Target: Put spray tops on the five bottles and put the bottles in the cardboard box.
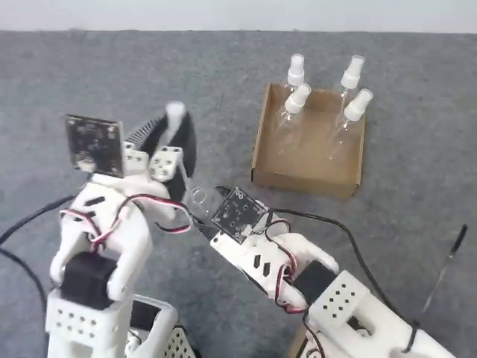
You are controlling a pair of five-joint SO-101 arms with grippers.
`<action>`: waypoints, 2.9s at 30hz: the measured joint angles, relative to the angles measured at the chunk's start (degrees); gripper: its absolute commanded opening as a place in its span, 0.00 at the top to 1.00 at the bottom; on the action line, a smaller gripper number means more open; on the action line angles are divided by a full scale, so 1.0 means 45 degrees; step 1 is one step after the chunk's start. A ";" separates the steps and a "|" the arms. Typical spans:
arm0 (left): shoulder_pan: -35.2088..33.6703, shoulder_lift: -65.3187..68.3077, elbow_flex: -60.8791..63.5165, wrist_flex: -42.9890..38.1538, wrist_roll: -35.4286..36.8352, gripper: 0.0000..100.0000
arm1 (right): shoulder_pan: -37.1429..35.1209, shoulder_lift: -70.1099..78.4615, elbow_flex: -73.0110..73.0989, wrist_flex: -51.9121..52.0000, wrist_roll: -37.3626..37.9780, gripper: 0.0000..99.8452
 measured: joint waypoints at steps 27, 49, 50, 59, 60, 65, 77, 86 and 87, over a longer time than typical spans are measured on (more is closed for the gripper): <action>0.1250 0.0000 0.1915 0.0938 -0.0293 0.84 | 0.0664 -0.0020 0.0840 -0.2286 -0.2481 0.99; -0.0606 0.0000 0.1856 0.0742 -0.1524 0.84 | 0.0684 0.0000 0.1016 -0.2286 -0.2481 0.99; -0.0645 -0.0098 0.2032 0.0684 -0.1563 0.84 | 0.0684 0.0000 0.1016 -0.2286 -0.2481 0.99; -0.1016 -0.0020 0.2696 0.0567 -0.1661 0.84 | 0.0801 -0.0039 0.0977 -0.2286 -0.2481 0.99; -0.1055 0.0020 0.2833 0.0567 -0.1680 0.84 | 0.0957 -0.0020 0.0996 -0.2286 -0.2481 0.99; -0.1114 0.0000 0.3282 0.0567 -0.1680 0.84 | 0.1582 -0.0020 0.0996 -0.2286 -0.2481 0.99; -0.0508 0.0137 0.1504 -0.0137 -0.1680 0.80 | 0.1563 -0.0020 0.0996 -0.2286 -0.2481 0.99; 0.0723 0.1915 0.1485 -0.0821 -0.1680 0.86 | 0.1582 -0.0020 0.0996 -0.2286 -0.2481 0.99; 0.0586 0.1993 0.1524 -0.0860 -0.1680 0.86 | 0.1621 -0.0020 0.0996 -0.2286 -0.2481 0.99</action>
